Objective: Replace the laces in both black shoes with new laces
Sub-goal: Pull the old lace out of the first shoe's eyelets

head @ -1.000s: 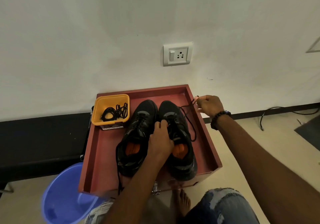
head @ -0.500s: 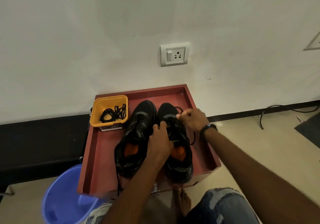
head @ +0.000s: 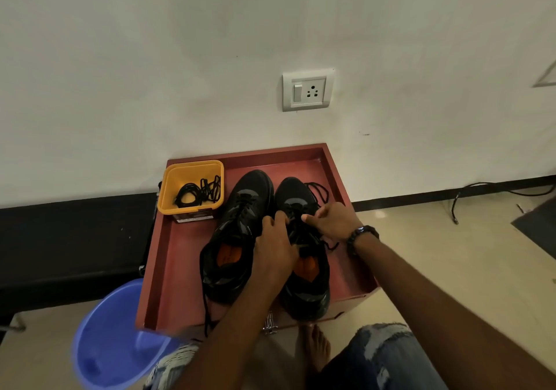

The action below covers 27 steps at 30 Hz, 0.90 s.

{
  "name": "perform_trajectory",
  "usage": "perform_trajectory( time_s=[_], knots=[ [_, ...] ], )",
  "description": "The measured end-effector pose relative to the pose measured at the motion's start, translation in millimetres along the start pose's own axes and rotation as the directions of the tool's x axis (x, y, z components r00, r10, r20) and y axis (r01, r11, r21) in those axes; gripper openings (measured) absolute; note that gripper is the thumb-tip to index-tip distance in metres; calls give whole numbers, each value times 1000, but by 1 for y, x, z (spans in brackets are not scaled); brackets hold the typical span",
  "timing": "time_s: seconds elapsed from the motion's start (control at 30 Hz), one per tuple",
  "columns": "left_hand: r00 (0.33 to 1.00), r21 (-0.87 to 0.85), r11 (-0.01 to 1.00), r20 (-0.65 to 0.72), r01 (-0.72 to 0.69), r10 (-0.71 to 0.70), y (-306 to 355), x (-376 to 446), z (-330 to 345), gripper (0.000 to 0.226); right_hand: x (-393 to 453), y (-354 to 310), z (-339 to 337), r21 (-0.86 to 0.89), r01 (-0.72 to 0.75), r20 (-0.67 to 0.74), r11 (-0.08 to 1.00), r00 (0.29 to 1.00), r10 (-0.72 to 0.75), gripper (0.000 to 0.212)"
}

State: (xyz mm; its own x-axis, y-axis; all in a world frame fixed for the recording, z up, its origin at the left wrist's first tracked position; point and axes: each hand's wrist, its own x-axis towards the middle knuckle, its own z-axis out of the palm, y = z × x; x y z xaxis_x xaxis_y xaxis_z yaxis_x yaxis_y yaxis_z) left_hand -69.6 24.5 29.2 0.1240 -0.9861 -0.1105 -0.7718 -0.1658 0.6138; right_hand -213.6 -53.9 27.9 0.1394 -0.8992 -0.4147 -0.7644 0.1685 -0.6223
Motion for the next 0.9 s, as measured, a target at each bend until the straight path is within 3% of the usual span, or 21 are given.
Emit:
perform_trajectory(
  time_s=[0.17,0.27,0.37,0.47,0.57,0.67,0.9],
  knots=[
    [1000,9,1000,20,3,-3,-1,0,-2,38,1,-13,-1,147,10,-141,989,990,11,29],
    [1000,-3,1000,15,-11,11,-3,-1,-1,37,12,-24,-43,318,34,-406,947,908,103,26],
    [1000,-22,1000,14,-5,6,-6,-1,0,35,22,-29,-82,471,100,-385,876,917,103,26],
    [1000,-41,999,26,11,-10,-7,0,0,36,20,-27,-74,213,5,-284,977,957,57,45],
    [999,-55,998,34,30,-28,-9,-1,-1,39,6,-25,-45,-63,93,-236,994,966,-105,29],
    [999,-71,996,23,45,-44,-14,-3,0,38,-8,-26,-12,-216,262,-2,941,963,-269,15],
    [998,-118,991,19,57,-55,-19,-1,1,41,-5,-37,-9,-391,261,90,882,965,-246,10]
  ],
)
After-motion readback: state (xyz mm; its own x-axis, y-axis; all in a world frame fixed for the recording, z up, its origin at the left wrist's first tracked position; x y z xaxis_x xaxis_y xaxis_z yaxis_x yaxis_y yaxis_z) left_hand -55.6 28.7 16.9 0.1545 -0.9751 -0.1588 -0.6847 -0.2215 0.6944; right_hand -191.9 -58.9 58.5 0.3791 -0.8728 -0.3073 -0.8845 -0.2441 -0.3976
